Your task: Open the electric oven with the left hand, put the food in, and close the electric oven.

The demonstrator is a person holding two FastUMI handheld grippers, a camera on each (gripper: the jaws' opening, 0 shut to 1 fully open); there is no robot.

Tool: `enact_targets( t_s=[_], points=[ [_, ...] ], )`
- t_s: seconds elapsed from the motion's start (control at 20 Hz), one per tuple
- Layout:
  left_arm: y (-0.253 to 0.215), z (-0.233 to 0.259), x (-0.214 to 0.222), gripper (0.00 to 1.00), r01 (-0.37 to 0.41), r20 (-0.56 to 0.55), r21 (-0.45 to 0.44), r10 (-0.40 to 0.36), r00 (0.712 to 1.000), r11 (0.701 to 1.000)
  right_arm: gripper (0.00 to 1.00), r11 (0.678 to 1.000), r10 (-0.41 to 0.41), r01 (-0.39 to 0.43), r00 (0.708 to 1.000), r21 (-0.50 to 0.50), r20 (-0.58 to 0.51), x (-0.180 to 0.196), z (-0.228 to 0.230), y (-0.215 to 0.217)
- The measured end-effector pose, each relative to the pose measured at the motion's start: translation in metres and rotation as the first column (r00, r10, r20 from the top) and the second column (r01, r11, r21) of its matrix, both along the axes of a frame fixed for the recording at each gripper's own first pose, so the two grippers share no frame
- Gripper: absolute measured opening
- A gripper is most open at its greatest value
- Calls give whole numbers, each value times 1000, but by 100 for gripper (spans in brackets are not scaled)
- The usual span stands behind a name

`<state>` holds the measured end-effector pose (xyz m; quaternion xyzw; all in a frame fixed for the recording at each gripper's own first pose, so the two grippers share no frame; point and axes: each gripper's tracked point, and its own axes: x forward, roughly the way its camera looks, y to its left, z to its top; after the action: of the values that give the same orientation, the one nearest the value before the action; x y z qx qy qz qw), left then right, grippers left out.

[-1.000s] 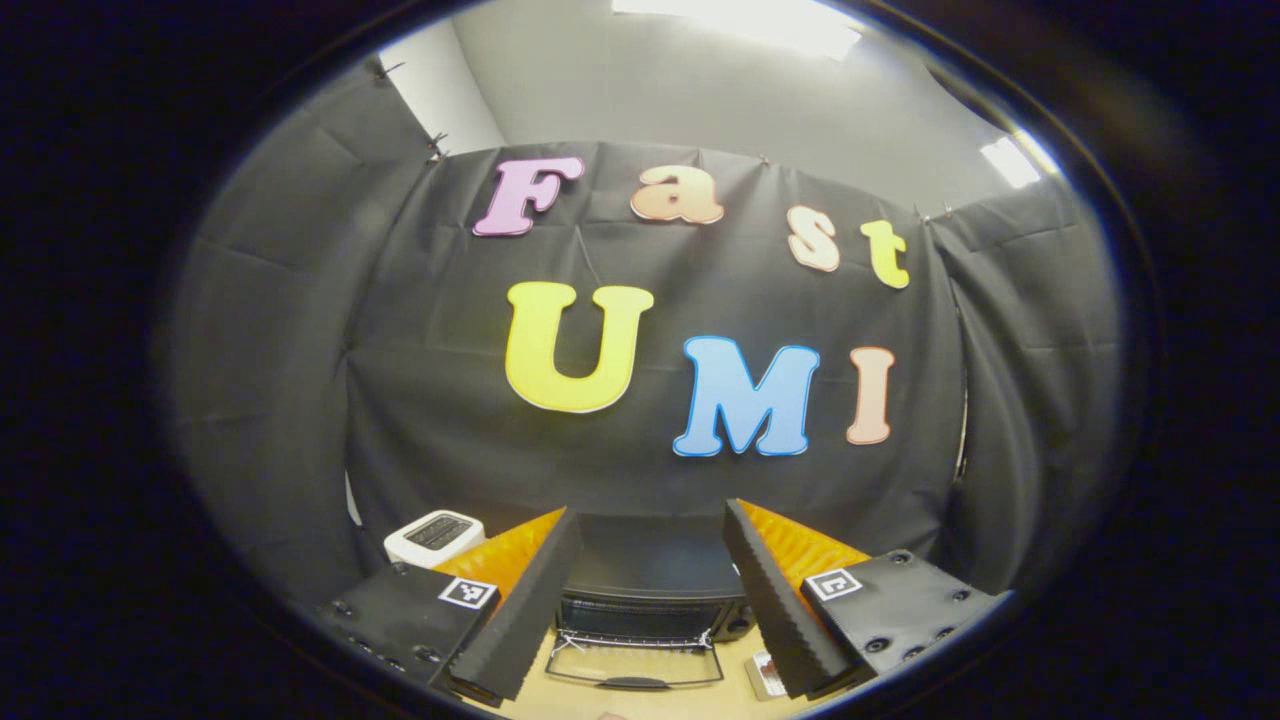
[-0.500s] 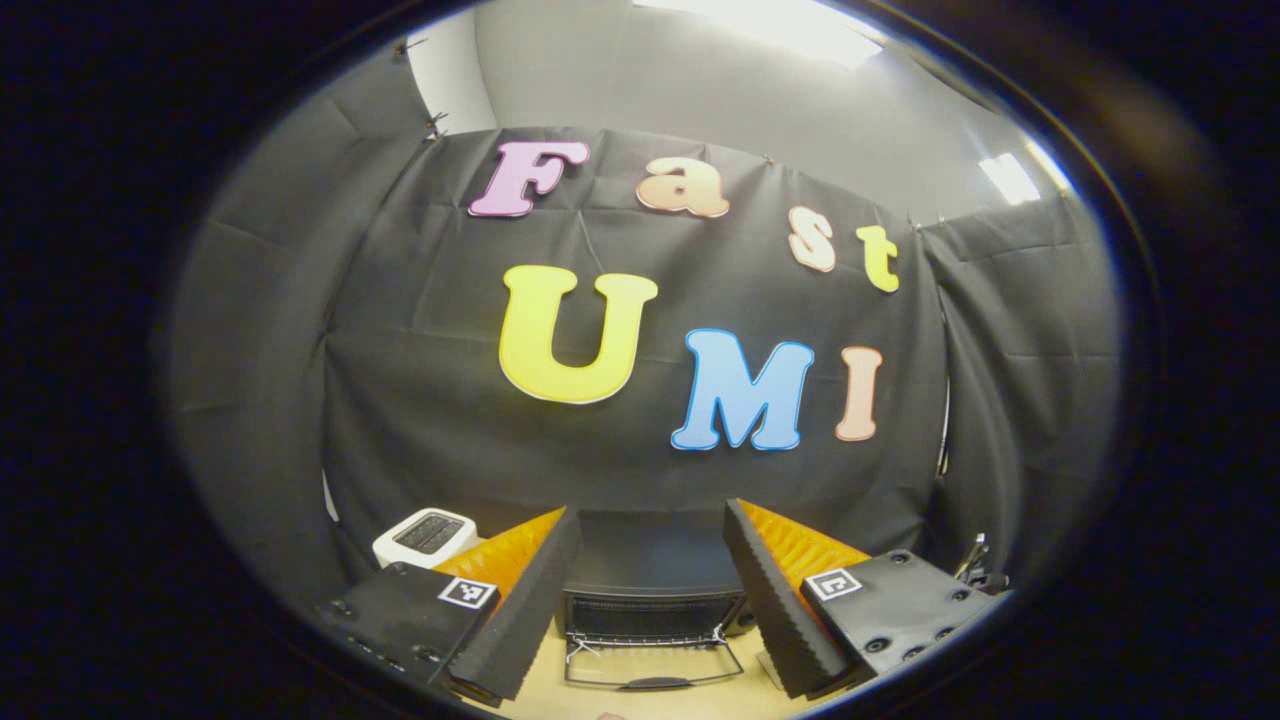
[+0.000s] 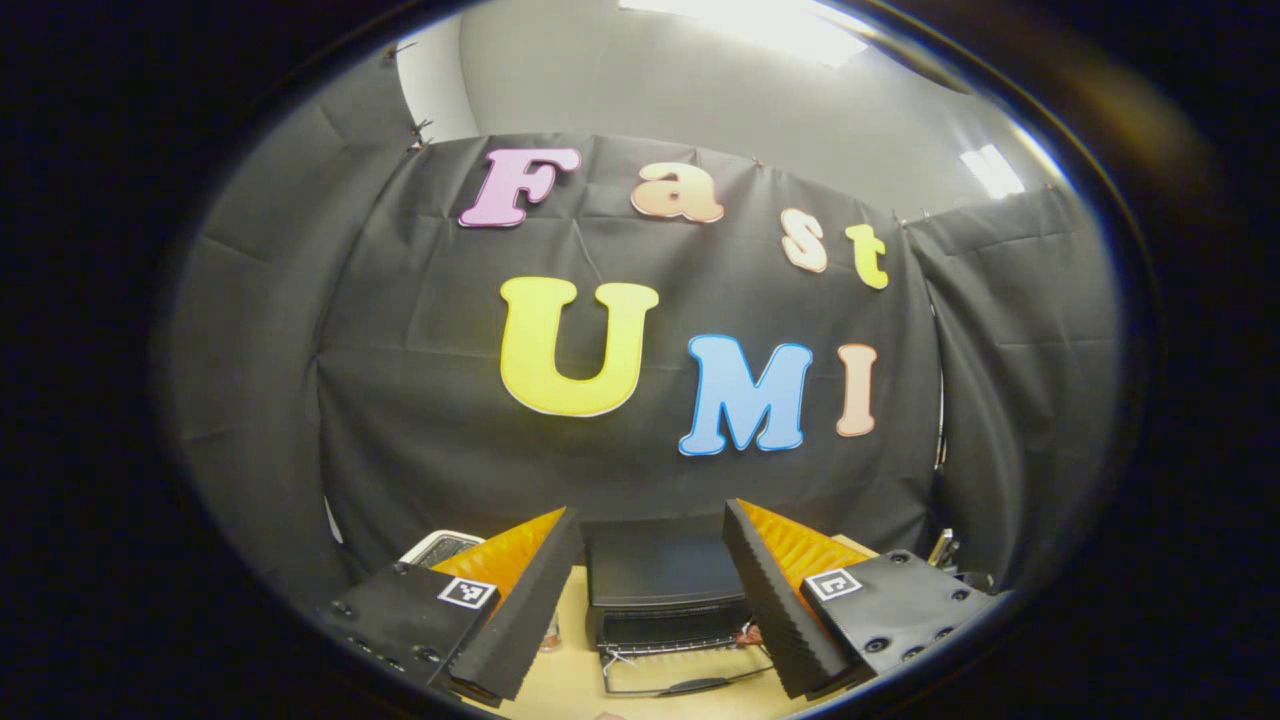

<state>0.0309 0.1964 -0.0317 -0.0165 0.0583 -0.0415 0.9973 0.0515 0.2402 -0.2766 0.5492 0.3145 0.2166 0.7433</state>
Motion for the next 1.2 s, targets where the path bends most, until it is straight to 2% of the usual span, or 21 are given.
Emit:
enact_targets(
  t_s=[0.05,0.1,0.15,0.2,0.35,0.4,0.6,0.65,0.8,0.85,1.1,1.2],
  points=[
    [4,0,-1,95,-2,-1,6,2,1000,1000,11,1000,4,-4,1000,-4,-5,8,-6,8],
    [8,-2,-3,100,-4,-3,12,4,1000,1000,11,1000,10,-10,1000,-8,-7,15,-11,16],
    [12,-3,-5,95,-4,-8,16,4,1000,1000,11,1000,12,-12,1000,-19,-7,23,-18,23],
    [16,-5,-7,95,-7,-12,22,7,1000,1000,11,999,6,-7,1000,-37,-11,30,-24,29],
    [32,-13,-9,100,-27,-27,35,28,999,999,11,996,-37,34,999,-77,-38,56,-48,43],
    [37,-13,-9,95,-35,-30,32,36,999,999,11,995,-52,48,997,-82,-52,64,-55,46],
    [55,-17,-9,95,-60,-42,26,61,997,998,11,989,-112,102,989,-103,-94,88,-80,54],
    [58,-18,-9,100,-64,-46,28,65,997,998,11,989,-123,114,988,-99,-97,94,-84,56],
    [62,-23,-7,100,-66,-55,25,67,996,998,11,980,-173,159,978,-119,-113,111,-101,58],
    [62,-24,-6,96,-67,-58,23,69,996,997,11,977,-190,177,975,-117,-118,118,-105,59],
    [62,-26,1,100,-60,-67,0,59,996,998,11,969,-231,215,961,-119,-149,137,-116,67],
    [65,-26,2,93,-65,-67,-1,65,996,998,13,963,-231,204,962,-174,-147,140,-121,69]
  ],
)
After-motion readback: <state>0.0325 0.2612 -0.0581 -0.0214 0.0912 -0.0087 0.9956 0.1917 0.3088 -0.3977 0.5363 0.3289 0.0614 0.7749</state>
